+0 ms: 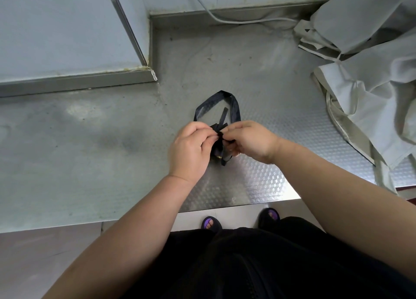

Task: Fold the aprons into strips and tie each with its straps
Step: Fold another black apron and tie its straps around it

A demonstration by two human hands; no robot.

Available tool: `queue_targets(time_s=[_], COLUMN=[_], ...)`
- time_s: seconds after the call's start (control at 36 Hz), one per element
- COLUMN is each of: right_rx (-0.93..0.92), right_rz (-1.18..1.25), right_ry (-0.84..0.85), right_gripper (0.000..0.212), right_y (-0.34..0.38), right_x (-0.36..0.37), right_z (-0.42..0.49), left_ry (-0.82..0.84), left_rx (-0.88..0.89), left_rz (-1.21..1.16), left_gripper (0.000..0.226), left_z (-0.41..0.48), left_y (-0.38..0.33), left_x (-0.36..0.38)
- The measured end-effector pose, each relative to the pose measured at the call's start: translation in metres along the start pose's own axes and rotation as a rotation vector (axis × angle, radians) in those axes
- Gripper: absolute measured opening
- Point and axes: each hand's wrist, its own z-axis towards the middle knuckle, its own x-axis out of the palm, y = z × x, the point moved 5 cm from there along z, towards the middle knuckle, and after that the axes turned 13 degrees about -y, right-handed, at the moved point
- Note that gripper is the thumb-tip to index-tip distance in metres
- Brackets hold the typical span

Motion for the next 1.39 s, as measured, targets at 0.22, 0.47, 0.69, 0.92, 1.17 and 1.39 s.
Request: queue_targets(time_s=[0.22,0.47,0.69,0.92,1.17,1.39], right_rx=[-0.548,-0.574,-0.320,-0.188,-0.155,-0.468], right_rz=[-0.760,-0.867,-0.685,-0.181,-0.128,-0.678], right_ry=[-0.360,-0.387,-0.301,-0.208,-0.083,-0.278], right_gripper=[0.025,0.025,0.024,0.020,0.108,0.021], right_y=[0.002,-0.002,-0.006,-0.003,0.019,0.077], right_x=[-0.020,-0.019,-0.022,0.000,0.003,-0.024], right_z=[-0.004,0.004,0.015,0.007,-0.009,-0.027], left_ry=[0.114,0.123,0.349,0.448,-0.057,-0.210], left_rx=[0.048,0.135,-0.252,-0.497,-1.142,-1.181], left_rz=[0.236,0.377,0.144,0.154,-0.797,-0.626], left_gripper=[0.013,0.013,0.005,0.058,0.008,0.052], left_z=[0.000,0.007,0.007,0.000,0.026,0.041], left_y=[0.012,0.016,0.032,0.026,0.008,-0.008], left_x=[-0.010,-0.018,-0.007,0.002,-0.020,-0.054])
